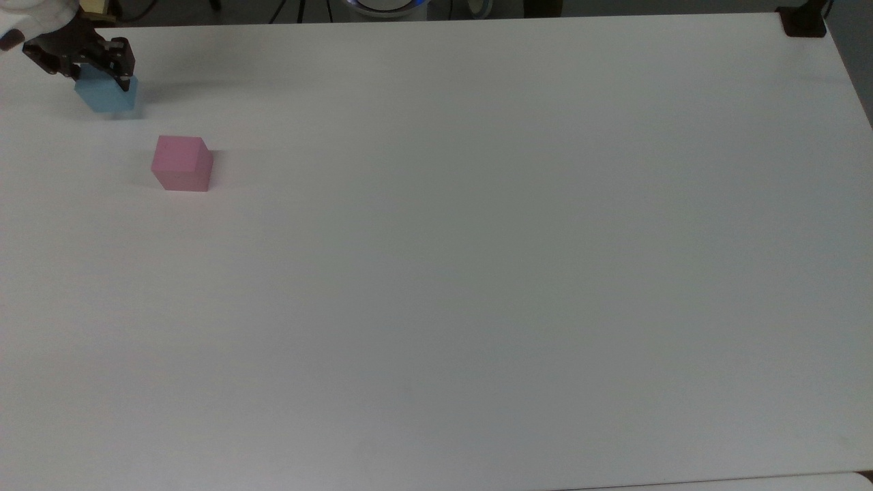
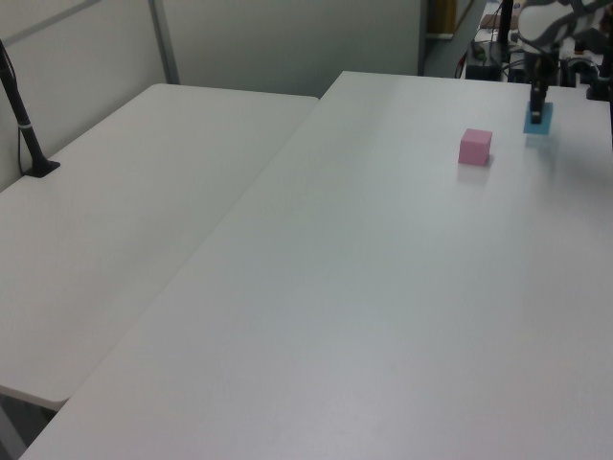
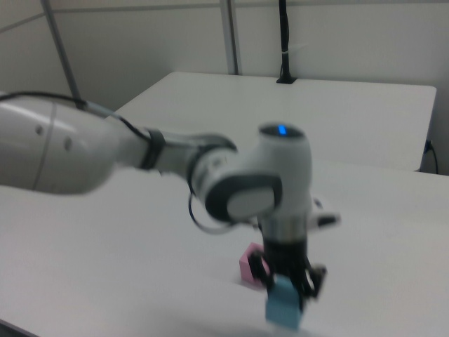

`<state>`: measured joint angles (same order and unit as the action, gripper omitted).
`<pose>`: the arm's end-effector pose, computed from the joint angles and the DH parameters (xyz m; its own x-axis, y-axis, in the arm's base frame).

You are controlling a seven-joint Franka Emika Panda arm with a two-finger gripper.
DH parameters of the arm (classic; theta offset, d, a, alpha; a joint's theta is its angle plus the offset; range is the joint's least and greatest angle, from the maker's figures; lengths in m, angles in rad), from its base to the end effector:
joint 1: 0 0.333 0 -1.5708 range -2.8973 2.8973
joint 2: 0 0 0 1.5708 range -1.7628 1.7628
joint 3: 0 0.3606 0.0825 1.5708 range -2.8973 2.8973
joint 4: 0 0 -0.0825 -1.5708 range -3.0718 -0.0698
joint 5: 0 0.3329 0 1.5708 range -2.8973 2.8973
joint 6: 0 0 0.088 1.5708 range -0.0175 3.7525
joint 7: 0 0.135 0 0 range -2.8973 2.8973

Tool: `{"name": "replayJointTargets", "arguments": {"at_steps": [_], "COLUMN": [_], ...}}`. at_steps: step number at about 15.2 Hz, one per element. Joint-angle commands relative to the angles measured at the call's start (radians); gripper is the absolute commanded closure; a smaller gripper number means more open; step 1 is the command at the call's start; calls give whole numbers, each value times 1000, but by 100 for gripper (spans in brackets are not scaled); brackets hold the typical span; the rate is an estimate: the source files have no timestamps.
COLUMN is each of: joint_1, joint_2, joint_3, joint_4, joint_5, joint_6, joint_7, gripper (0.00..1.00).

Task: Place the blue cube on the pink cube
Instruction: 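Carry the held blue cube over the pink cube and lower it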

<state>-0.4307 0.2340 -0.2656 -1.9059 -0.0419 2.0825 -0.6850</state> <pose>0.4398 -0.3598 0.4195 0.9949 0.0133 -0.1003 0.0177 -0.9990 0.0422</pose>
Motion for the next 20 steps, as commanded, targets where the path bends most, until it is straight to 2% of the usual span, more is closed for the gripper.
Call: {"name": "replayJointTargets", "arguments": {"at_steps": [1,6,8,11,17,20], "joint_1": [23,26,26,27,58,62], "joint_2": [-39,-33,-28,-4,27,36], "joint_3": [98,206,224,232,232,232], "joint_4": [91,110,110,110,110,107], "joint_5": [11,10,8,-6,-33,-55], "joint_6": [-111,-96,-79,-35,-13,-15], "joint_7": [183,336,366,418,427,429], "gripper": [54,54,54,54,54,46]}}
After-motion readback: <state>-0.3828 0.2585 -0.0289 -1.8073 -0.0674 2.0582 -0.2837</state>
